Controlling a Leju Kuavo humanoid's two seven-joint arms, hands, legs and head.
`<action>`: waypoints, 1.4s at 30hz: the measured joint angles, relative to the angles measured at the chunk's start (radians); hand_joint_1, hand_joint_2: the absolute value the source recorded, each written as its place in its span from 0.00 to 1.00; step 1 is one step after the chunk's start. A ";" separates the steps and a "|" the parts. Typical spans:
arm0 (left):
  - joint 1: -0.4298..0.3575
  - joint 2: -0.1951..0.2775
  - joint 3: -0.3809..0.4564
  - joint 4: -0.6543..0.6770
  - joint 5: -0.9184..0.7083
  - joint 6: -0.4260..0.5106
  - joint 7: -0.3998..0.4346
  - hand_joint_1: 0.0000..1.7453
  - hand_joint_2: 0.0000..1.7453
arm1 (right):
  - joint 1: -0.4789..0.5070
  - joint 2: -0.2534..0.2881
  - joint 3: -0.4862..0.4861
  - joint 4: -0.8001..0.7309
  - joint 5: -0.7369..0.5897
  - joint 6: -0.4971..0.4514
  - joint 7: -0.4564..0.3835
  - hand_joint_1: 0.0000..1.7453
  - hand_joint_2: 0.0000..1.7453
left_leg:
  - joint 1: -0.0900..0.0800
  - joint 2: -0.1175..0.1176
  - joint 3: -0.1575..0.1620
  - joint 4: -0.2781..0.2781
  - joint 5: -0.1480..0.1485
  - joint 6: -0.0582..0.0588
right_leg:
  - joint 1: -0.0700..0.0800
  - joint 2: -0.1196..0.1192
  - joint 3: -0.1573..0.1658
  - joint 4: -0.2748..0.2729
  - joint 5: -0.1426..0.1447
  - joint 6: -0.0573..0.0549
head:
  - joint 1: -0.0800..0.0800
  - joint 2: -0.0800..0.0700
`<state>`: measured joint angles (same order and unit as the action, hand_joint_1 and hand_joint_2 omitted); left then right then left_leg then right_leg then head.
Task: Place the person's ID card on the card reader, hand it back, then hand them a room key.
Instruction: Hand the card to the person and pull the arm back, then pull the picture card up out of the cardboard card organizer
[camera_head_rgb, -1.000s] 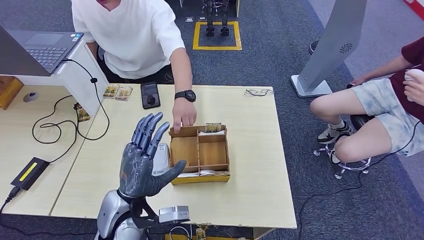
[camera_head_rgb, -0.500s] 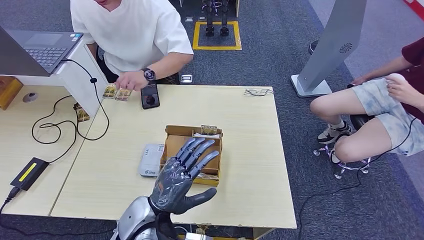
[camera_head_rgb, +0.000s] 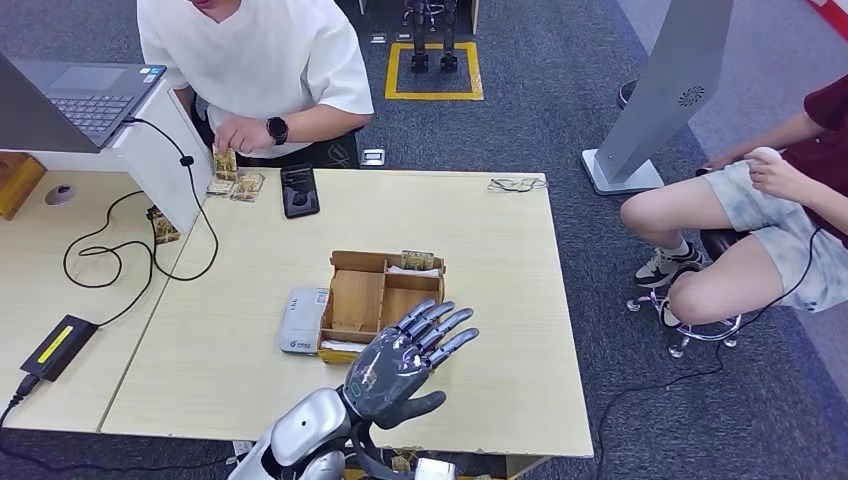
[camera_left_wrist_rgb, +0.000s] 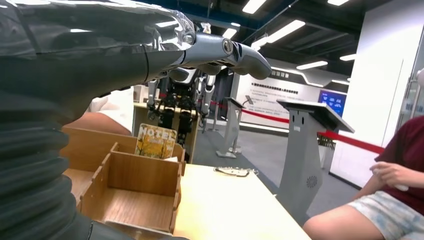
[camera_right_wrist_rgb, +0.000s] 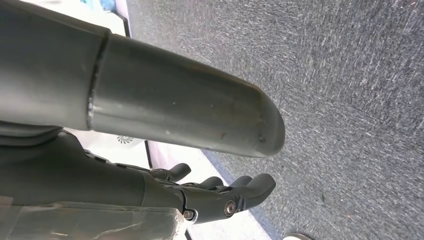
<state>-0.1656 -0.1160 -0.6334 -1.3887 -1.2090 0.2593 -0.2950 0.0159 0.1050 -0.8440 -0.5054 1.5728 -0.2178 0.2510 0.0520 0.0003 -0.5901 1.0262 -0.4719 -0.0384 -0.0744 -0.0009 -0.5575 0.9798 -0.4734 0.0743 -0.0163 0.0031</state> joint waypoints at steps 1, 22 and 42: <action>-0.005 0.000 -0.004 0.011 0.000 0.000 0.001 0.00 1.00 | 0.000 -0.001 0.002 0.001 0.000 0.000 0.000 0.00 0.00 | 0.000 0.000 0.000 0.000 0.000 0.000 | 0.000 0.000 0.000 0.000 0.000 0.000 | 0.000 0.000; -0.047 -0.044 -0.016 0.100 -0.110 -0.003 0.189 0.00 1.00 | -0.004 -0.013 0.031 0.025 0.000 -0.004 -0.022 0.00 0.00 | 0.000 0.000 0.000 0.000 0.000 0.000 | 0.000 0.000 0.000 0.000 0.000 0.000 | 0.000 0.000; -0.062 -0.052 -0.009 0.179 -0.313 -0.015 0.326 0.00 1.00 | -0.003 -0.013 0.045 0.025 0.000 0.000 -0.018 0.00 0.00 | 0.000 0.000 0.000 0.000 0.000 0.000 | 0.000 0.000 0.000 0.000 0.000 0.000 | 0.000 0.000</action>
<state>-0.2275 -0.1684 -0.6420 -1.2100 -1.5217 0.2444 0.0307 0.0128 0.0918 -0.7989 -0.4807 1.5728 -0.2178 0.2326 0.0520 0.0002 -0.5902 1.0262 -0.4719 -0.0384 -0.0744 -0.0010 -0.5576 0.9798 -0.4734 0.0743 -0.0164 0.0031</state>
